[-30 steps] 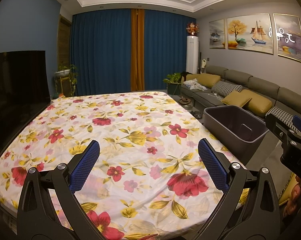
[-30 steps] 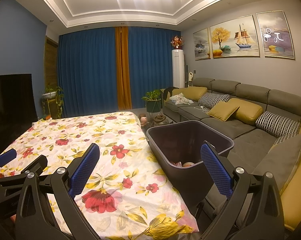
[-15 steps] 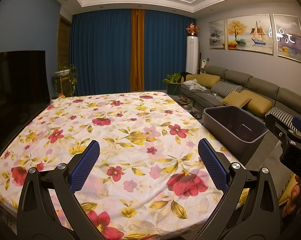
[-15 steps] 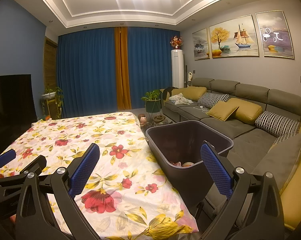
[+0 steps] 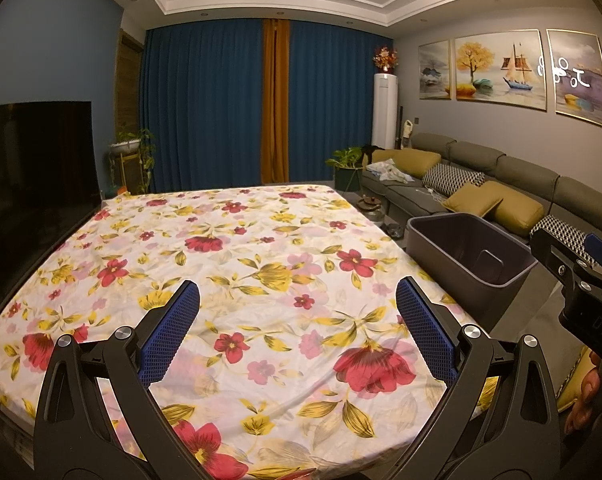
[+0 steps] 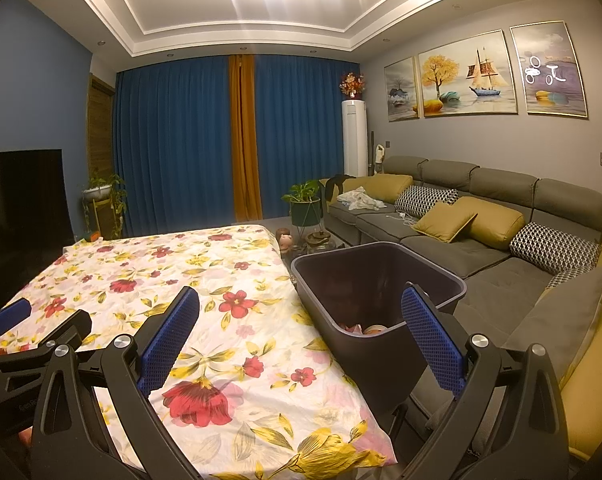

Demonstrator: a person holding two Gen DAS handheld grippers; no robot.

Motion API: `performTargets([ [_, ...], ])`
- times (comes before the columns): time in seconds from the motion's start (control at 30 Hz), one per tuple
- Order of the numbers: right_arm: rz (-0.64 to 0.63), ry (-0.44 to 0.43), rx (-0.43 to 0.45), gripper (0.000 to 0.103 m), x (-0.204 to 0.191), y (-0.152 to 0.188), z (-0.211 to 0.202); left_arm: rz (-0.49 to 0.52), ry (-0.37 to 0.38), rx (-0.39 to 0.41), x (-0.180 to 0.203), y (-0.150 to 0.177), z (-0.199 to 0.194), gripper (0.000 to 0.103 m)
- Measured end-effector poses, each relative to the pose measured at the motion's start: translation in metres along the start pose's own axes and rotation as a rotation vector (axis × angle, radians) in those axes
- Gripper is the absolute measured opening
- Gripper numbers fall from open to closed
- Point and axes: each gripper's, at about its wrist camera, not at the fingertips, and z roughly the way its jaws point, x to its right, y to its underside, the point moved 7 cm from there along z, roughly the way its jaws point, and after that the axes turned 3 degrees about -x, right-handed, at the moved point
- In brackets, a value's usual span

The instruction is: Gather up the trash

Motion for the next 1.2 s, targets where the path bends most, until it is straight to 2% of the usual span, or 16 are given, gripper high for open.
performTargets([
  [0.2, 0.001, 0.003, -0.002, 0.097, -0.0009, 0.0001, 0.0, 0.012, 0.01, 0.015, 0.0019, -0.0016, -0.0035, 0.096],
  [0.47, 0.002, 0.004, -0.003, 0.097, 0.0003, 0.0002, 0.0002, 0.041, 0.023, 0.021, 0.0061, -0.0005, -0.0047, 0.08],
  [1.2, 0.01, 0.009, -0.004, 0.097, -0.0023, 0.0035, -0.0004, 0.032, 0.014, 0.021, 0.0031, 0.0002, -0.0056, 0.08],
])
